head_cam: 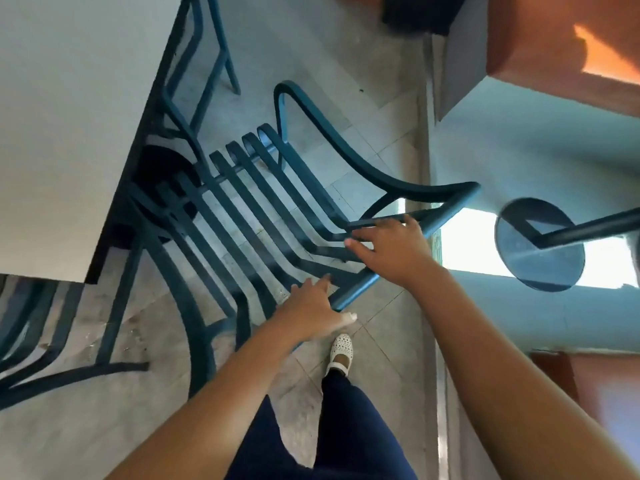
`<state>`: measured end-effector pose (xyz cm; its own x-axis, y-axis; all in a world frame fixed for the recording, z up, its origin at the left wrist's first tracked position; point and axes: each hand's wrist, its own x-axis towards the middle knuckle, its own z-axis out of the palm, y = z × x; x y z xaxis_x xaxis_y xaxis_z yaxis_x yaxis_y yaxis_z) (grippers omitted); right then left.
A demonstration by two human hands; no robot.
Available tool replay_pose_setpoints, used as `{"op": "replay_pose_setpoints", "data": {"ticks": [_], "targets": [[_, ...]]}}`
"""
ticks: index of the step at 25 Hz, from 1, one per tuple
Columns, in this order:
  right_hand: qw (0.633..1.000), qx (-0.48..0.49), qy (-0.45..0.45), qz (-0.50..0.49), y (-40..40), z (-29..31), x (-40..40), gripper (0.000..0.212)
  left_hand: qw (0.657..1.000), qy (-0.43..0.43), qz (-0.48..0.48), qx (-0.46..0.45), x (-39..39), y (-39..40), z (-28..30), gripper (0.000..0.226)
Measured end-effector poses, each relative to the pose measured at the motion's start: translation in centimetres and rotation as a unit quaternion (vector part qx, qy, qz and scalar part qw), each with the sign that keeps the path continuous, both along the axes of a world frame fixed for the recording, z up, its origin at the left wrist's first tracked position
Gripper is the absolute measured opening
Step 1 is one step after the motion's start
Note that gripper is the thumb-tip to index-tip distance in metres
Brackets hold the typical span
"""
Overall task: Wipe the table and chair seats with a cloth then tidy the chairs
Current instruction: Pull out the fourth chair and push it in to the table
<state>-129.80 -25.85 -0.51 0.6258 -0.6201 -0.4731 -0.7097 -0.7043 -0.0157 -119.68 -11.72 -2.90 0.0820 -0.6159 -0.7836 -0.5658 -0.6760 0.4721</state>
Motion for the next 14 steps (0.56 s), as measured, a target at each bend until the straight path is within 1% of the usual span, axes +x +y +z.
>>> {"op": "replay_pose_setpoints", "data": {"ticks": [3, 5, 7, 8, 10, 12, 14], "targets": [[0.996, 0.004, 0.006, 0.09, -0.5, -0.3, -0.9, 0.062, 0.993, -0.119, 0.013, 0.022, -1.0, -0.3, 0.3, 0.102], [0.992, 0.014, 0.009, 0.128, -0.9, -0.3, -1.2, 0.065, 0.985, -0.167, 0.047, 0.022, -1.5, 0.1, 0.5, 0.108], [0.988, 0.013, 0.004, 0.156, -1.2, -0.3, -1.4, 0.076, 0.973, -0.22, 0.067, 0.005, -2.1, 0.6, 0.7, 0.118], [0.986, 0.015, -0.001, 0.167, -1.3, -0.2, -1.4, 0.081, 0.969, -0.236, 0.075, -0.001, -2.3, 0.7, 0.8, 0.122], [0.981, 0.027, -0.012, 0.193, -1.5, 0.0, -1.7, 0.086, 0.966, -0.241, 0.095, 0.006, -2.5, 1.2, 1.2, 0.125], [0.976, 0.034, -0.021, 0.214, -1.7, 0.2, -2.2, 0.085, 0.964, -0.25, 0.092, 0.018, -2.5, 2.0, 1.2, 0.119], [0.974, 0.017, -0.031, 0.222, -1.8, 0.0, -2.4, 0.078, 0.961, -0.267, 0.074, 0.021, -2.5, 2.6, 1.2, 0.102]]}}
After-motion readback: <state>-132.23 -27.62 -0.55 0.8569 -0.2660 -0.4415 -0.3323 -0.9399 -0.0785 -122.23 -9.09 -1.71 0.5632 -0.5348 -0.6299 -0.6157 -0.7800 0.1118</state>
